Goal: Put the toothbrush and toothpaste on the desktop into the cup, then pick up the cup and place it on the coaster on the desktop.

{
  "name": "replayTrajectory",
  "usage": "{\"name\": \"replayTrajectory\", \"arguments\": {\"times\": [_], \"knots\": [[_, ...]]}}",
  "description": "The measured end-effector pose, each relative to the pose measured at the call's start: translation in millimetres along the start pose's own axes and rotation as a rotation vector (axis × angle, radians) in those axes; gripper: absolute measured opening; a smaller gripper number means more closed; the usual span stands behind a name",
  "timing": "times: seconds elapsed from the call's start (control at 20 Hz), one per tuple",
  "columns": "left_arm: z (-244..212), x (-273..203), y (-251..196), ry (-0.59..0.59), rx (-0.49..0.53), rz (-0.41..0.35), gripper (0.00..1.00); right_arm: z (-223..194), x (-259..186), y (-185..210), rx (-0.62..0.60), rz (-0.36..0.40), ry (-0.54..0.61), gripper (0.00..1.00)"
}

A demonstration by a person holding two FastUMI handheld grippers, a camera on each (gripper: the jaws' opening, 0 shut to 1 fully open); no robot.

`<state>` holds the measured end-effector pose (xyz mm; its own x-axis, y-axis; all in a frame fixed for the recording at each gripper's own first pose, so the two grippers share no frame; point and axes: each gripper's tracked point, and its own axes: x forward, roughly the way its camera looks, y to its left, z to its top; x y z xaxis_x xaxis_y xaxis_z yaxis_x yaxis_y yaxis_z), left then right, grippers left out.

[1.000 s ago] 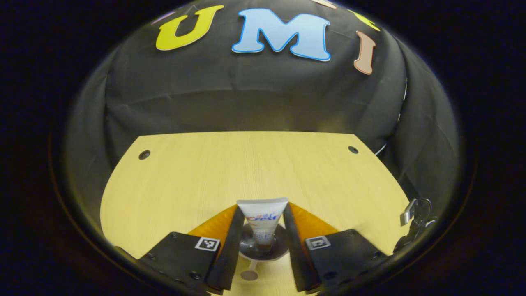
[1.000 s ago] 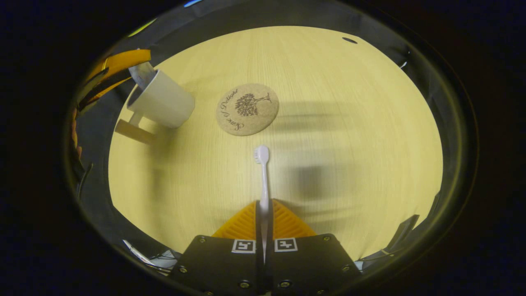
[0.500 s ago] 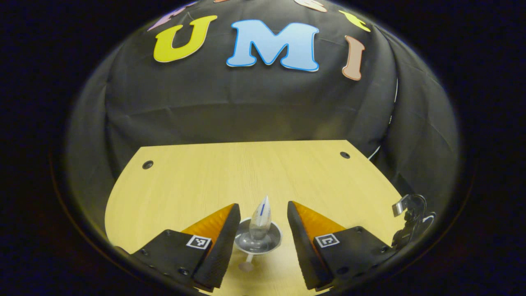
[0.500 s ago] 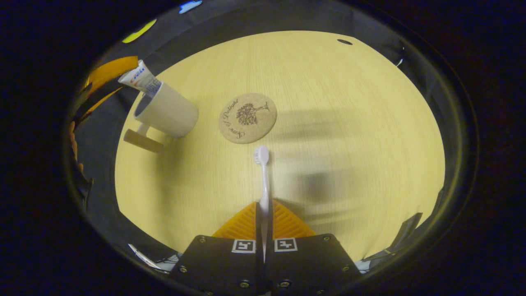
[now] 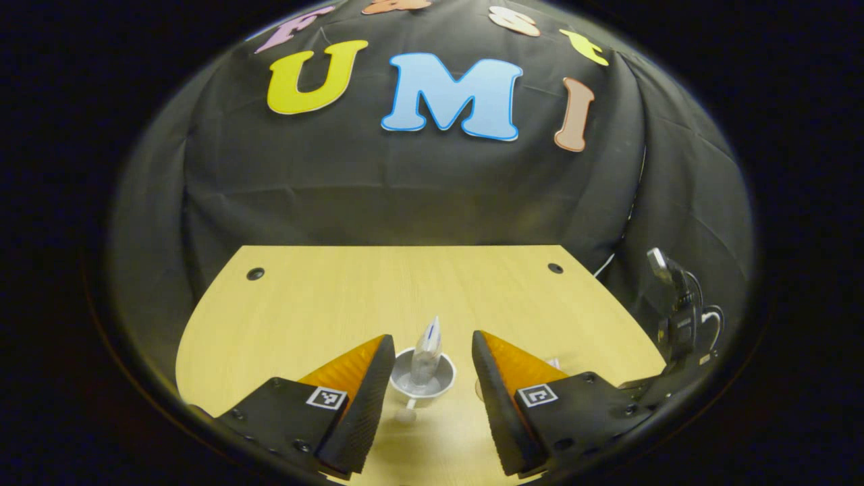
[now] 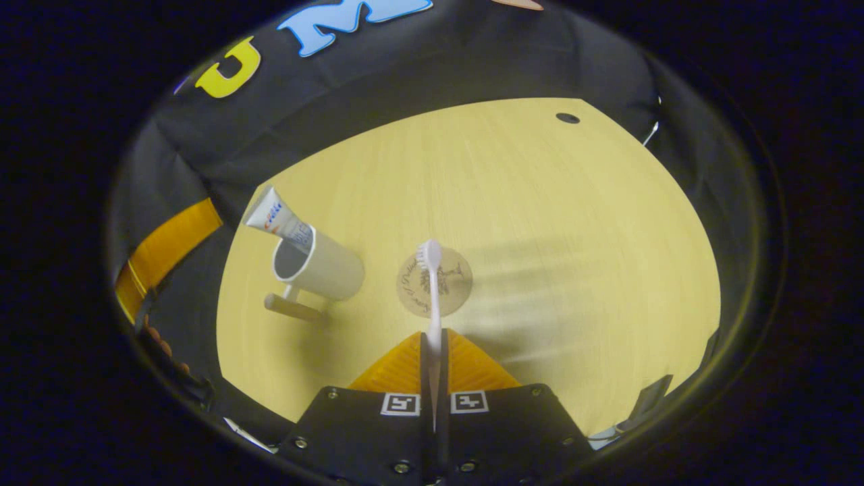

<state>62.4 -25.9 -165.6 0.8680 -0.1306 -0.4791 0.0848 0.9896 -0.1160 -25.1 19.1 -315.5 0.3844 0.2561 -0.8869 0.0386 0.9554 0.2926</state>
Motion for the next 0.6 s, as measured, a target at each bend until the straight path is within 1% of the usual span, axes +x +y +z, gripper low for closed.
{"name": "replayTrajectory", "arguments": {"times": [0.25, 0.45, 0.6], "knots": [[-11.7, -39.9, 40.6, -0.006, -0.069, 0.061, 0.77, 47.6, -0.3, 45.0, -0.002, 0.062, -0.084, 0.03], [-22.6, -70.2, 88.3, -0.005, -0.11, 0.136, 0.77, 78.1, 3.3, 81.0, 0.017, 0.108, -0.124, 0.02], [-31.7, -90.0, 121.2, -0.003, -0.135, 0.193, 0.77, 101.3, 12.1, 103.2, 0.038, 0.119, -0.156, 0.02]]}}
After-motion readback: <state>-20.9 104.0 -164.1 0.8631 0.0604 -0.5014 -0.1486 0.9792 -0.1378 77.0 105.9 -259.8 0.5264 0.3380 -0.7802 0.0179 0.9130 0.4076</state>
